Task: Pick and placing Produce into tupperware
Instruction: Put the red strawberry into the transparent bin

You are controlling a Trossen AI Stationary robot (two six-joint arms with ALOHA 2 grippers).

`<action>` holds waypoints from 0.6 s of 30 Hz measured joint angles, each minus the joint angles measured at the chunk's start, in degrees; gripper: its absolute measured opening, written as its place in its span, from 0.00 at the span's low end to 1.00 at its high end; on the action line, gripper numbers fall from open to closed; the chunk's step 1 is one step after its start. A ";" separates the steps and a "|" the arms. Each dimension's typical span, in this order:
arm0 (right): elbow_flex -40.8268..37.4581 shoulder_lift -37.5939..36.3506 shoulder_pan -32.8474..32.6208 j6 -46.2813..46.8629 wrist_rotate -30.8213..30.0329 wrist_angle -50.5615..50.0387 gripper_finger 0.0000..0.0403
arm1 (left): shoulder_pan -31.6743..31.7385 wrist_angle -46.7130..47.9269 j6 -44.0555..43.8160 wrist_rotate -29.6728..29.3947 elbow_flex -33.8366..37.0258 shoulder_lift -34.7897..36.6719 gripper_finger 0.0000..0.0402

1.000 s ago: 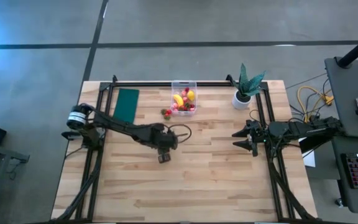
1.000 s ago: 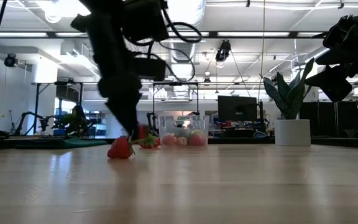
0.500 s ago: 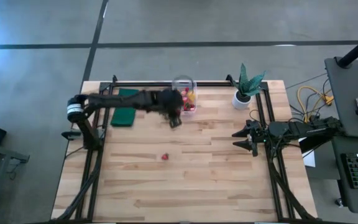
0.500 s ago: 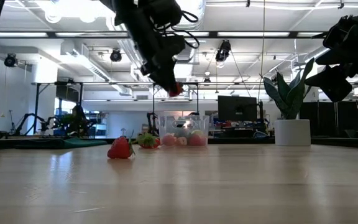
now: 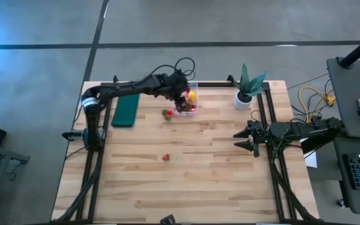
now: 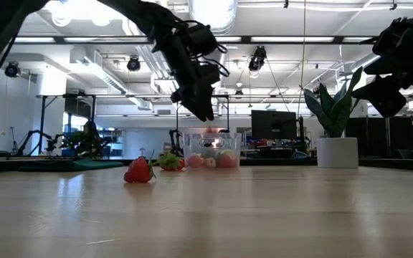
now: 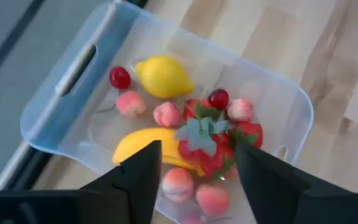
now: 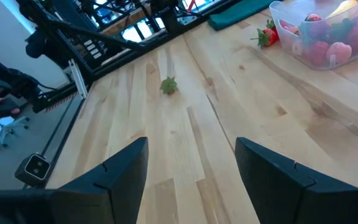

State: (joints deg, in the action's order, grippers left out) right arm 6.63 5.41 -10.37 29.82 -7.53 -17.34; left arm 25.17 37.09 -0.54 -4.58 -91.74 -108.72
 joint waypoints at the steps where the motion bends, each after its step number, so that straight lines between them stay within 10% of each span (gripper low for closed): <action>1: 0.00 0.00 0.00 0.00 0.00 0.00 0.58 | 0.00 0.86 -0.57 0.07 -0.57 -0.51 0.49; 10: 0.00 -0.01 0.00 -0.01 0.00 -0.02 0.58 | -2.60 15.08 -1.44 -0.13 -1.28 2.48 0.64; 18: 0.00 0.00 0.01 0.00 0.00 -0.01 0.58 | -19.27 15.48 5.87 4.72 10.18 15.92 0.65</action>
State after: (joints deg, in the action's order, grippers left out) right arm 6.63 5.41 -10.36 29.82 -7.53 -17.36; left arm 5.90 52.57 5.33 0.14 -81.56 -92.80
